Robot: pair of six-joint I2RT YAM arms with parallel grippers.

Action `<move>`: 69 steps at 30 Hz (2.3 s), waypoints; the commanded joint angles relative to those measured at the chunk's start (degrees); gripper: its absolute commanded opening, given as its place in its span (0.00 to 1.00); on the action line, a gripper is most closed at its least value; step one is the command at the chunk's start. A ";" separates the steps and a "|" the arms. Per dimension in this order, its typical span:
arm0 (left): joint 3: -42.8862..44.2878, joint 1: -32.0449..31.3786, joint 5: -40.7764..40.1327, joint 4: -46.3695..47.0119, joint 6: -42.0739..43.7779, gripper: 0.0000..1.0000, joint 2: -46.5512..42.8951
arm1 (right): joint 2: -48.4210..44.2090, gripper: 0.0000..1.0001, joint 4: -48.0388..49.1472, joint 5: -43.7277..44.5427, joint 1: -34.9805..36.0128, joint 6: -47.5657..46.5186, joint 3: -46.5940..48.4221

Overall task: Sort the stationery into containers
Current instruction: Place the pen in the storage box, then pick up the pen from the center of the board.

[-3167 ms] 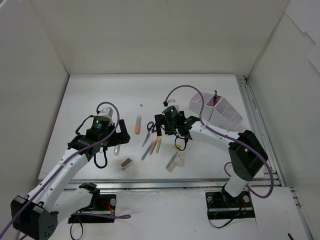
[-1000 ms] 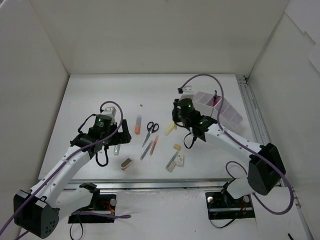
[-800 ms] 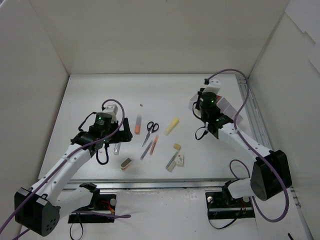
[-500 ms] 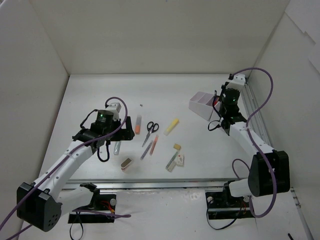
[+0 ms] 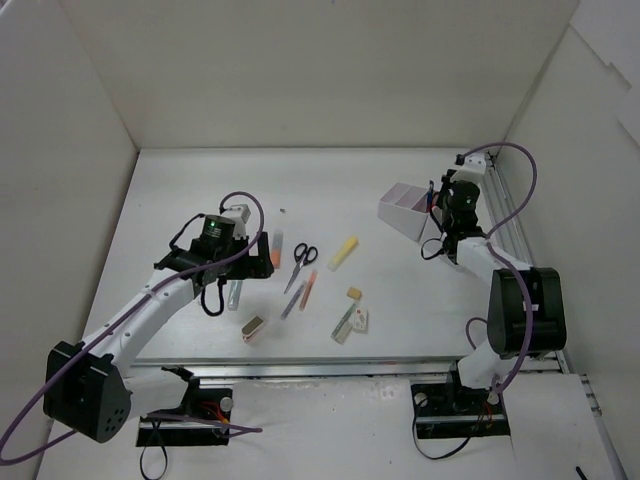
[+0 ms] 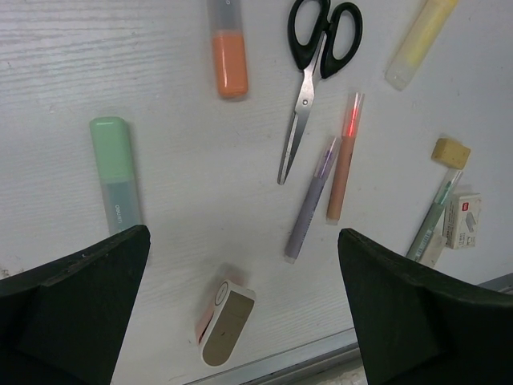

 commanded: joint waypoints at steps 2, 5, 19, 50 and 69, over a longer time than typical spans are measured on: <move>3.18 -0.35 1.03 2.97 0.36 1.00 0.17 | -2.62 0.31 8.03 0.70 0.06 4.38 -1.81; 3.10 -0.88 0.68 3.06 -0.08 0.99 0.96 | -5.25 0.48 8.03 2.02 0.15 5.88 -3.57; -0.06 -6.68 -2.31 3.42 -0.78 1.00 -1.58 | -20.91 0.98 -28.86 1.14 13.49 8.17 3.36; -9.91 -7.82 -11.89 -5.99 -10.45 1.00 -22.15 | 20.22 0.61 -52.52 12.75 49.46 44.11 23.05; -8.77 -7.82 -6.98 0.41 -3.43 1.00 -16.88 | 10.04 0.00 -47.27 14.51 50.07 34.29 20.25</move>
